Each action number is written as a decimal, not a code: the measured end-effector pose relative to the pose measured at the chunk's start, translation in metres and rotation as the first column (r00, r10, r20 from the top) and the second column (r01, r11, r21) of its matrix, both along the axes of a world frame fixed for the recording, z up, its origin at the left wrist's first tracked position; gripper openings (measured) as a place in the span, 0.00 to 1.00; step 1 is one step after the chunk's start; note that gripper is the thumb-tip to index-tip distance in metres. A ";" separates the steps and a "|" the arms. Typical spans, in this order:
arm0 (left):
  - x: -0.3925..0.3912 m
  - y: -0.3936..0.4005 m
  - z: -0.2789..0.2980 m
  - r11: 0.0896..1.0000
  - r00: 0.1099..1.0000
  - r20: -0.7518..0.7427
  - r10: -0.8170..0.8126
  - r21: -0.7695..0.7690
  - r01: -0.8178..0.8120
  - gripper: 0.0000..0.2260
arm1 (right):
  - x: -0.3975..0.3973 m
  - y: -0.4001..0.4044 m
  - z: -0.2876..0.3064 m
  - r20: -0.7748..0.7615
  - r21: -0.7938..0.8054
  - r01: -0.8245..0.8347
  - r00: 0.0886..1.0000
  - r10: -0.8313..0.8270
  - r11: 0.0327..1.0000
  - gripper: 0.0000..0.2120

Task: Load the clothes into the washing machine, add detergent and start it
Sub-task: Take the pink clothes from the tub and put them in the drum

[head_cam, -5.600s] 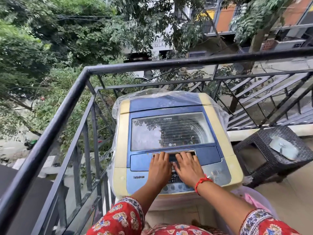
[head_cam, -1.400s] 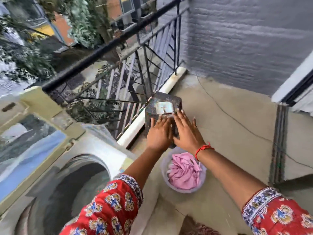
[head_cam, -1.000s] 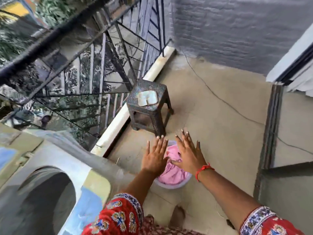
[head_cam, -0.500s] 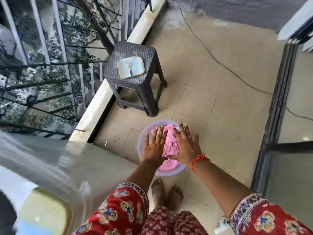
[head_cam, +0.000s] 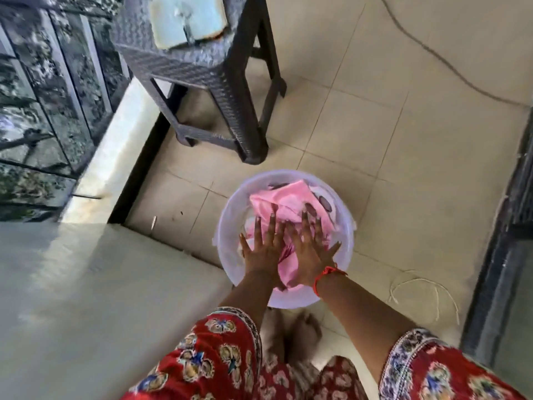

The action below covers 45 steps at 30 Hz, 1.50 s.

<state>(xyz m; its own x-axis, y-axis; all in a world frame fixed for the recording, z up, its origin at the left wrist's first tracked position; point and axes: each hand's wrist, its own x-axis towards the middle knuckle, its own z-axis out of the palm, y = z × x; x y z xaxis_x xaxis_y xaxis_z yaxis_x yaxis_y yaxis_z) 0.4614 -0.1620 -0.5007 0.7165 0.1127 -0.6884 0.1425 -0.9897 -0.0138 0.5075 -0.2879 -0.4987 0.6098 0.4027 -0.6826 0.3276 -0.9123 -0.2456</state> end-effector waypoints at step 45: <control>-0.002 0.000 0.483 0.899 0.672 0.604 0.429 -0.360 -0.250 0.23 | 0.015 0.018 0.482 0.430 0.565 -0.059 0.873 -0.232 0.823 0.19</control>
<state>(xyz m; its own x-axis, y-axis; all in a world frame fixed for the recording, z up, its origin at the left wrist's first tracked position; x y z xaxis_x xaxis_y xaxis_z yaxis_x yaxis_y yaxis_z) 0.4598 -0.1623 -0.0173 0.9333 0.3457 -0.0973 0.3525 -0.8299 0.4325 0.5228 -0.2702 -0.0168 0.8393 0.5436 0.0087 0.4589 -0.6997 -0.5476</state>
